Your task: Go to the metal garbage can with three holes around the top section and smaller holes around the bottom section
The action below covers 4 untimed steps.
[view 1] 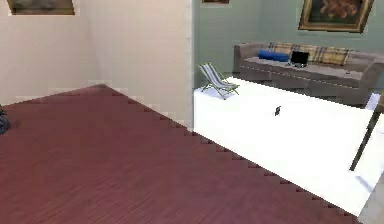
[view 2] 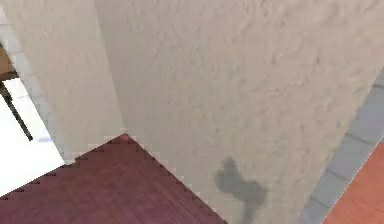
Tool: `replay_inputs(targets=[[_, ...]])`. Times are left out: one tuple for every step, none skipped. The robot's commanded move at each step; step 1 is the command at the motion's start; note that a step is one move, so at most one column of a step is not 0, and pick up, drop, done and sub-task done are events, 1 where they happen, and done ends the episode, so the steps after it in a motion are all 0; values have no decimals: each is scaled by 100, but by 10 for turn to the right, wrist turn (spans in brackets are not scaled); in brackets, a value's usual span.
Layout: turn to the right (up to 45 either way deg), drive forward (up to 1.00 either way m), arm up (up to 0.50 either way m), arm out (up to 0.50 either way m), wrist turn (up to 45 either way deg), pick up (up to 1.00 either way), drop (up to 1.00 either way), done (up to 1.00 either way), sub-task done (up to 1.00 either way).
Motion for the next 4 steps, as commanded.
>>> replay_inputs(targets=[[300,0,0,0,0,0,0,0,0],[0,100,0,0,0,0,0,0,0],[0,50,0,0,0,0,0,0,0],[60,0,0,0,0,0,0,0,0]])
